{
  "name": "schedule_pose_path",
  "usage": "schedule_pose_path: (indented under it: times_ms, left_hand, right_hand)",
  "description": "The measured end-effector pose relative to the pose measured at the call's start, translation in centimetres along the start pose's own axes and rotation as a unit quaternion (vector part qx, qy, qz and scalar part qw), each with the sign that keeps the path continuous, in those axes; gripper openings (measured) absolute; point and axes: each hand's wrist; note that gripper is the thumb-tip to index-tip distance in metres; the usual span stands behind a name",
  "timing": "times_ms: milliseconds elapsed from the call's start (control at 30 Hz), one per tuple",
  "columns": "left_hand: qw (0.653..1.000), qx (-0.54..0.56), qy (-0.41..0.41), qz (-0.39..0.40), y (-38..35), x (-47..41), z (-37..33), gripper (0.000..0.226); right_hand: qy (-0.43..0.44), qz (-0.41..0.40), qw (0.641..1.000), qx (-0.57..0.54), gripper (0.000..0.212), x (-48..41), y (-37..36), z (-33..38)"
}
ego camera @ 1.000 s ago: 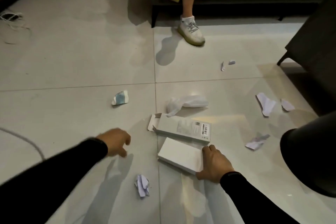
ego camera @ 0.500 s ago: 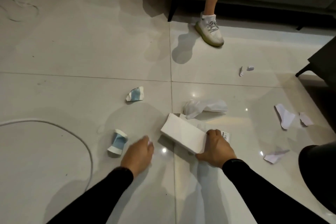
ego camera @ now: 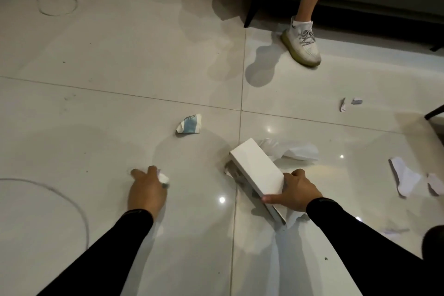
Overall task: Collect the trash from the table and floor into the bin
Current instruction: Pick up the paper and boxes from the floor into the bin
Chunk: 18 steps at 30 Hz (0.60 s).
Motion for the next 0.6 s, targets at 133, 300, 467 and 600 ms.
schedule_pose_path:
  times_ms: [133, 300, 467, 600]
  left_hand:
    - [0.998, 0.026, 0.021, 0.06, 0.2, -0.5, 1.2, 0.043]
    - [0.971, 0.21, -0.022, 0.112, 0.4, -0.3, -3.9, 0.029]
    - [0.881, 0.318, 0.013, 0.35, -3.0, 3.5, -8.5, 0.013]
    - [0.84, 0.379, 0.045, 0.386, -4.5, 5.3, -10.2, 0.012]
  right_hand:
    - [-0.008, 0.037, 0.999, -0.036, 0.113, -1.7, 0.2, -0.4]
    - [-0.007, 0.085, 0.996, -0.005, 0.104, -1.9, 0.8, 0.3]
    - [-0.029, 0.068, 0.987, -0.142, 0.111, -0.7, -0.3, -0.1]
    - [-0.037, 0.13, 0.942, -0.309, 0.083, 1.3, -2.9, -0.7]
Point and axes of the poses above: each hand's wrist, its own x-axis away from the middle knuckle, its own y-axis out of the back of the hand, z = x × y, and after that the axes turned 2 degrees about -z, right-handed
